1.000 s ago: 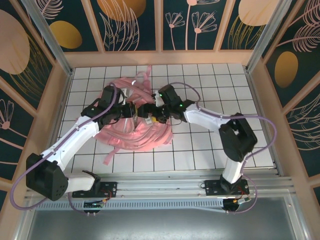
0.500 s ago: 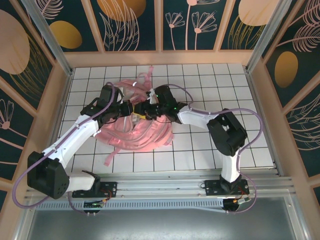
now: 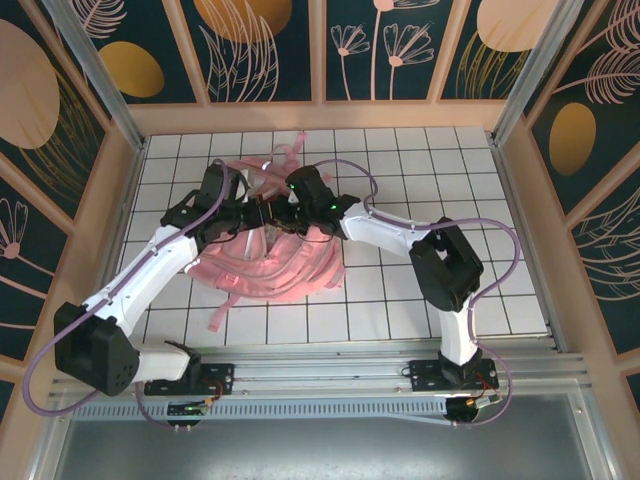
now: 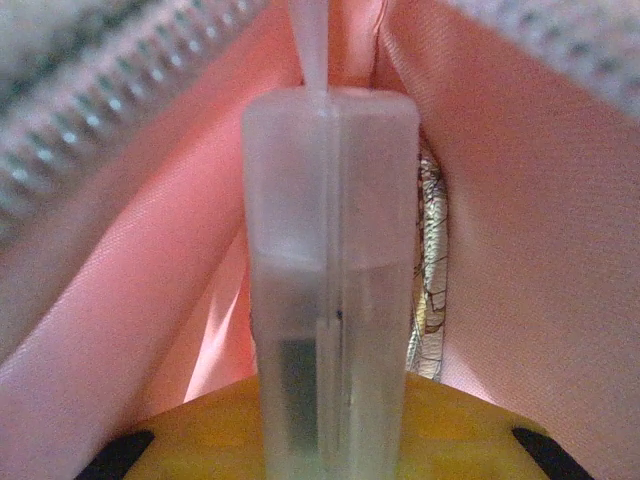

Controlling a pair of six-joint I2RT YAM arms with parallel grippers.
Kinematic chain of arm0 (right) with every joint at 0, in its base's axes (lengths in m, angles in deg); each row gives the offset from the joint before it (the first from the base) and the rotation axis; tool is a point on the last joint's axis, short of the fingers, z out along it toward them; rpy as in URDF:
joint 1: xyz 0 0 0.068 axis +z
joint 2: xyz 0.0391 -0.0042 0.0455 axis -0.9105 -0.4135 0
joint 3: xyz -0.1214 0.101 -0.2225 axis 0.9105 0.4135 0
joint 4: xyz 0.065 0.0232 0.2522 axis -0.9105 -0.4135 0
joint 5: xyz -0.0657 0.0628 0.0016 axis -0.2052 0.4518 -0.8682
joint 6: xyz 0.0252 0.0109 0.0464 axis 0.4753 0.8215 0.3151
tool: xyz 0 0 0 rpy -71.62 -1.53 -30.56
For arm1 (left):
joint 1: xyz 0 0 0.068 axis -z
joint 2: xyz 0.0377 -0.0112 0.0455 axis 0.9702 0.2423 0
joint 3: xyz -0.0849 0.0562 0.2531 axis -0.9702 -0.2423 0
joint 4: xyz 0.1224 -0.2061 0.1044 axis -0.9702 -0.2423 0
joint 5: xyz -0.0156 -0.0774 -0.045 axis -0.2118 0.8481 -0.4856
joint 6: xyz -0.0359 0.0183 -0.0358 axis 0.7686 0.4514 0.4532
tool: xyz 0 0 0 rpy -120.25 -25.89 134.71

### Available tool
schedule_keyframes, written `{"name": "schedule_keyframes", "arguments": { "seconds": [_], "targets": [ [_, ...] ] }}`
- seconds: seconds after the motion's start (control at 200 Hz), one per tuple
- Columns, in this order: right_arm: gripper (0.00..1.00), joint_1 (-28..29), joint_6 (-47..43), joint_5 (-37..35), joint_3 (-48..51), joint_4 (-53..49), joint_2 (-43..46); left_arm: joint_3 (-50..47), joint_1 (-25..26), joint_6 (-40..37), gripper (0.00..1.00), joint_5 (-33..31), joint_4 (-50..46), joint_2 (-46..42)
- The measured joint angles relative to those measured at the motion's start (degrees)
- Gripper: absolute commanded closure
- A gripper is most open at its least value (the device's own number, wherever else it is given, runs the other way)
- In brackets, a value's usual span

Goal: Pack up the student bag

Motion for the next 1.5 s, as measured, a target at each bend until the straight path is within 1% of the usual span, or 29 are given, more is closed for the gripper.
{"name": "schedule_keyframes", "arguments": {
  "seconds": [0.04, 0.08, 0.15, 0.18, 0.2, 0.24, 0.245, 0.255, 0.26, 0.27, 0.295, 0.395, 0.535, 0.691, 0.831, 0.931, 1.021, 1.066, 1.136, 1.231, 1.261, 1.286, 1.351, 1.366, 1.441, 1.486, 1.501],
  "targets": [
    [0.79, 0.0, 0.4, 0.0, 0.0, 0.5, 0.0, 0.1, 0.4, 0.4, 1.0, -0.7, 0.1, 0.0],
    [0.75, 0.0, 1.3, 0.2, 0.2, 2.1, -0.2, 0.1, 0.9, 0.9, 1.0, -1.7, 0.3, 0.0],
    [0.62, -0.1, 3.6, 1.0, 0.6, 5.2, -1.2, -0.3, 1.0, 2.1, 1.0, -3.4, 1.5, 0.0],
    [0.53, -0.3, 4.6, 1.5, 0.6, 6.6, -2.1, -0.9, 1.0, 2.6, 1.0, -4.0, 2.3, -0.3],
    [0.44, -0.5, 5.0, 1.9, 0.6, 7.2, -2.6, -1.3, 1.0, 2.8, 1.0, -4.7, 3.0, -0.5],
    [0.21, -0.9, 6.0, 2.7, 1.2, 9.3, -3.5, -1.9, 1.0, 3.3, 1.0, -5.0, 4.0, -0.7],
    [0.17, -0.9, 6.0, 2.7, 1.3, 9.4, -3.5, -1.9, 1.0, 3.4, 1.0, -5.1, 4.1, -0.8],
    [0.07, -1.0, 6.0, 2.6, 1.5, 9.7, -3.6, -2.1, 1.0, 3.4, 1.0, -5.2, 4.3, -0.8],
    [0.04, -1.0, 6.0, 2.4, 1.6, 9.8, -3.6, -2.1, 1.0, 3.5, 1.0, -5.3, 4.4, -0.8],
    [0.02, -1.0, 6.2, 2.5, 1.7, 9.9, -3.7, -2.2, 1.0, 3.5, 1.0, -5.4, 4.6, -0.8],
    [0.01, -1.1, 5.9, 2.2, 1.9, 10.1, -3.8, -2.2, 1.0, 3.5, 1.0, -5.8, 4.9, -0.9],
    [0.01, -1.2, 3.0, 0.7, 1.9, 8.5, -3.4, -2.2, 0.7, 3.5, 1.0, -7.3, 5.9, -2.3],
    [0.01, -1.0, -1.2, -1.7, 0.9, 1.6, -1.2, -2.2, -0.3, 3.2, 1.0, -4.0, 4.9, -3.4],
    [0.01, -0.7, -4.7, -4.0, -4.4, -10.6, -0.8, -2.2, -0.8, 1.9, 1.0, -2.1, 4.0, -3.9],
    [0.01, 0.2, -8.2, -7.0, -11.1, -22.7, -1.1, -3.5, -0.9, 1.9, 1.0, -1.0, 4.2, -6.3],
    [0.01, 0.6, -9.8, -8.7, -13.1, -27.5, -1.1, -5.4, -0.9, 2.4, 1.0, 0.2, 5.4, -8.0],
    [0.01, 0.7, -10.7, -9.1, -13.0, -29.0, -1.0, -6.3, -0.9, 2.7, 1.0, 1.2, 6.1, -8.0],
    [0.01, 0.6, -10.8, -9.0, -11.5, -28.0, -0.3, -6.5, -0.9, 2.7, 1.0, 1.8, 6.3, -7.9],
    [0.01, 0.0, -11.1, -7.7, -5.9, -23.3, 2.7, -6.5, -0.5, 2.6, 1.0, 3.5, 6.3, -7.9],
    [0.01, -2.0, -12.6, -3.8, 4.4, -15.4, 8.6, -6.5, 0.8, 2.6, 1.0, 6.8, 7.0, -7.6],
    [0.06, -2.7, -13.3, -2.7, 6.8, -14.1, 10.0, -6.5, 1.3, 2.6, 1.0, 8.0, 7.2, -7.3],
    [0.12, -3.3, -13.9, -1.6, 8.3, -13.4, 11.0, -6.5, 1.7, 2.6, 1.0, 8.9, 7.5, -7.0],
    [0.39, -5.3, -15.8, 2.4, 11.3, -11.6, 13.0, -6.5, 2.0, 2.6, 1.0, 9.4, 7.6, -6.0],
    [0.41, -5.8, -16.5, 3.2, 11.8, -11.2, 13.4, -6.5, 1.9, 2.6, 1.0, 9.4, 7.7, -5.7],
    [0.41, -7.8, -18.1, 5.7, 14.4, -7.8, 14.7, -6.5, 1.3, 2.7, 1.0, 9.9, 8.5, -4.5],
    [0.59, -8.3, -18.8, 6.7, 15.0, -6.8, 14.8, -6.5, 1.3, 2.8, 1.0, 10.5, 9.0, -4.1],
    [0.62, -8.4, -19.2, 6.8, 15.1, -6.5, 14.7, -6.5, 1.3, 2.8, 1.0, 10.6, 9.2, -4.0]
  ]
}}
